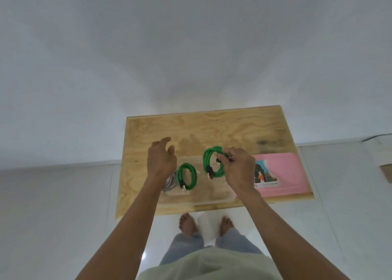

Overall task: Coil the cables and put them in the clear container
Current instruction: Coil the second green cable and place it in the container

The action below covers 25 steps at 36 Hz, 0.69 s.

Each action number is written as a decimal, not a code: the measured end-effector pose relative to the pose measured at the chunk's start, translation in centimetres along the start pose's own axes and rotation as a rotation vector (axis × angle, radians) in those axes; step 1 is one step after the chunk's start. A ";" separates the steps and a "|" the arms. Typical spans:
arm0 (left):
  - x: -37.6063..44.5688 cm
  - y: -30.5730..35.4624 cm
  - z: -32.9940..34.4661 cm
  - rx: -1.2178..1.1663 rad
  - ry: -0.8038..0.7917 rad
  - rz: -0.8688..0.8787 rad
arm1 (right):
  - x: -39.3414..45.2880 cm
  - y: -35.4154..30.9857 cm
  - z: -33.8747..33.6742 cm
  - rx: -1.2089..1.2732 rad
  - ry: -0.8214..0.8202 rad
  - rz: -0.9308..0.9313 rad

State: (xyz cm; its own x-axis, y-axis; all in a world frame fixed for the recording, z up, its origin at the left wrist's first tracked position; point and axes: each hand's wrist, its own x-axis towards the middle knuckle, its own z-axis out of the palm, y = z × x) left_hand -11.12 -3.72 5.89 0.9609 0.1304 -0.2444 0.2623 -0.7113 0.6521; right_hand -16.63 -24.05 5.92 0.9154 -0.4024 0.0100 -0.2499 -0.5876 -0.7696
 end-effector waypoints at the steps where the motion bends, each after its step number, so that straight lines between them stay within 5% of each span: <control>1: 0.1 -0.9 0.4 0.047 -0.012 -0.009 | -0.3 0.5 0.3 -0.015 -0.009 0.011; 8: 0.0 -4.9 1.9 0.311 -0.064 -0.033 | -1.7 2.9 2.3 -0.196 -0.123 0.062; 15: -0.3 -6.2 2.5 0.067 0.014 -0.054 | -1.4 3.3 3.9 -0.340 -0.241 0.117; 25: -0.8 -7.7 3.2 0.020 0.003 -0.036 | -1.1 2.7 5.6 -0.500 -0.290 0.118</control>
State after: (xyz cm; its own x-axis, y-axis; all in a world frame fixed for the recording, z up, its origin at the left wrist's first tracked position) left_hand -14.17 -0.58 -1.23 0.9510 0.1583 -0.2656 0.2953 -0.7199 0.6282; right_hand -16.54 -21.29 0.27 0.9037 -0.3182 -0.2864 -0.4093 -0.8385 -0.3598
